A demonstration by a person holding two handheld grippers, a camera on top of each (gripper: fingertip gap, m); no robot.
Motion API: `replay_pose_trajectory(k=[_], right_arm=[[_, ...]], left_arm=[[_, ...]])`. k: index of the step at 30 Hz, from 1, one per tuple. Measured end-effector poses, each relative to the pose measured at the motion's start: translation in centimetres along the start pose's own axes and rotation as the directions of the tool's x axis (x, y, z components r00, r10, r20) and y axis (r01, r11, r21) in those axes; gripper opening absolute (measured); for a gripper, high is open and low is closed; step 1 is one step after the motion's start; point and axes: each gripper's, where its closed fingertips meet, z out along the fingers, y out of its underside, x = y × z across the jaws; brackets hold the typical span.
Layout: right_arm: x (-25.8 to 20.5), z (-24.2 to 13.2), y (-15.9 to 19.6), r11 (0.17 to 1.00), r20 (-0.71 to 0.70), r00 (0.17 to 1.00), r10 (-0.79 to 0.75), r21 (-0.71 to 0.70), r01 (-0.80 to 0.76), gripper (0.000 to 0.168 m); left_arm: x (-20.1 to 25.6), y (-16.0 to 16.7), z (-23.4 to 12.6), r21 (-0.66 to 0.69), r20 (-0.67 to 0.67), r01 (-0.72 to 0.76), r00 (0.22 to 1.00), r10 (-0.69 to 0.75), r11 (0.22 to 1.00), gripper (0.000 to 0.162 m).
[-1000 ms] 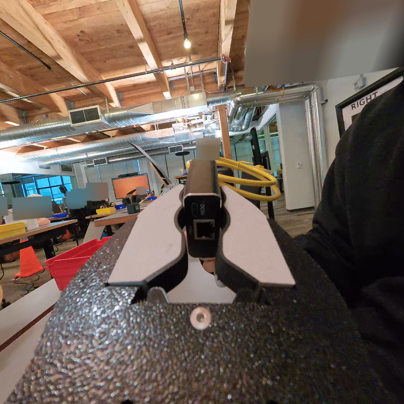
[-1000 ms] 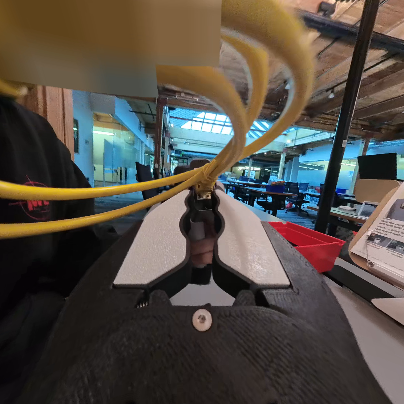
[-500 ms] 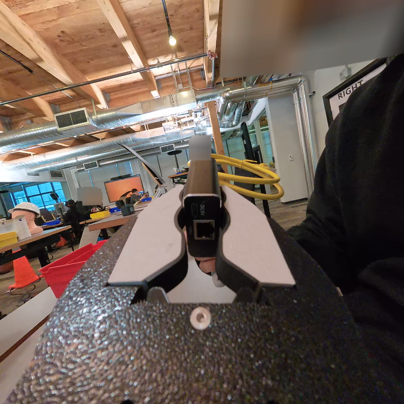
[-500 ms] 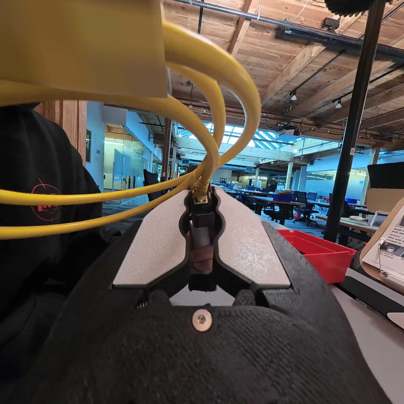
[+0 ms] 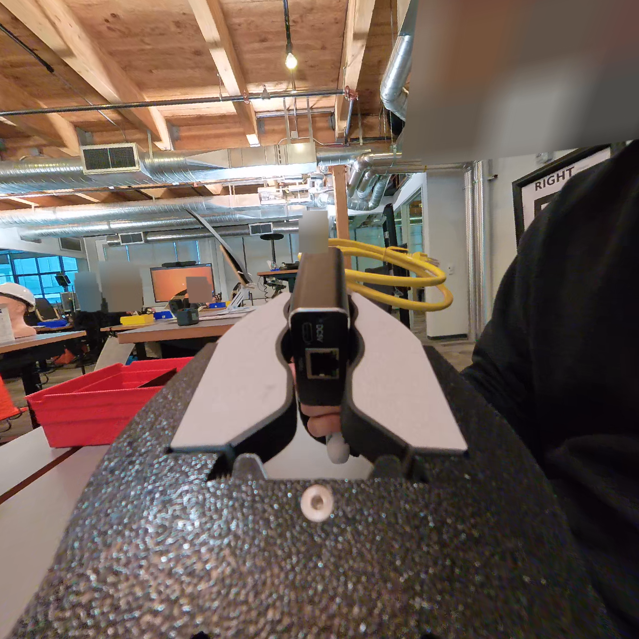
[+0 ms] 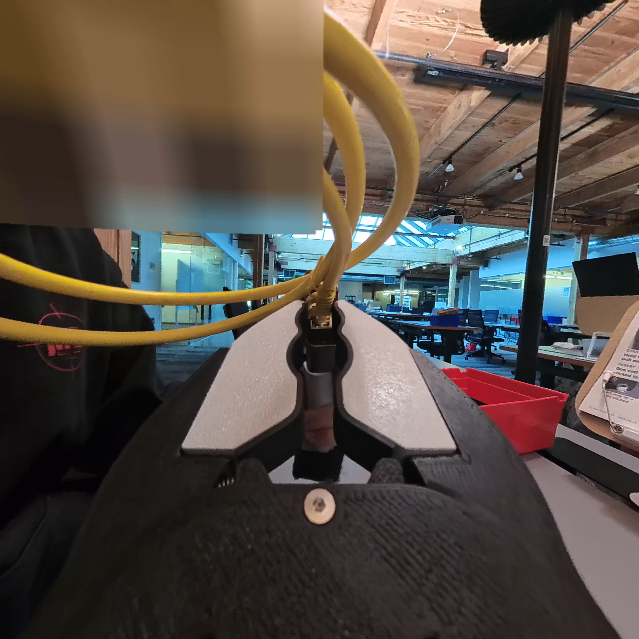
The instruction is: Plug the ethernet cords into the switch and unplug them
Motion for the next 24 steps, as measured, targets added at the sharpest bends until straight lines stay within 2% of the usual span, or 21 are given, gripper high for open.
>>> replay_pose_trajectory(k=[9, 14, 17, 24], right_arm=[[1.7, -0.5, -0.1, 0.999, -0.1, 0.994, 0.043, 0.022, -0.041, 0.014], [2.5, -0.8, 0.4, 0.995, -0.147, 0.985, 0.089, -0.024, -0.094, 0.012], [2.3, -0.8, 0.4, 0.995, -0.129, 0.987, 0.093, -0.026, -0.098, 0.012], [0.7, -0.4, 0.1, 0.993, -0.061, 0.995, -0.075, -0.096, 0.069, 0.011]], left_arm=[[-1.1, 1.9, 0.1, -0.062, 0.038, 0.179, 0.984, -0.177, 0.982, 0.026], [-1.7, 2.8, 0.0, -0.084, 0.064, 0.244, 0.969, -0.239, 0.966, 0.026], [-1.5, 3.0, 0.0, -0.091, 0.052, 0.246, 0.969, -0.242, 0.965, 0.027], [-1.1, 2.6, 0.2, -0.083, 0.048, 0.165, 0.986, -0.161, 0.983, 0.034]])
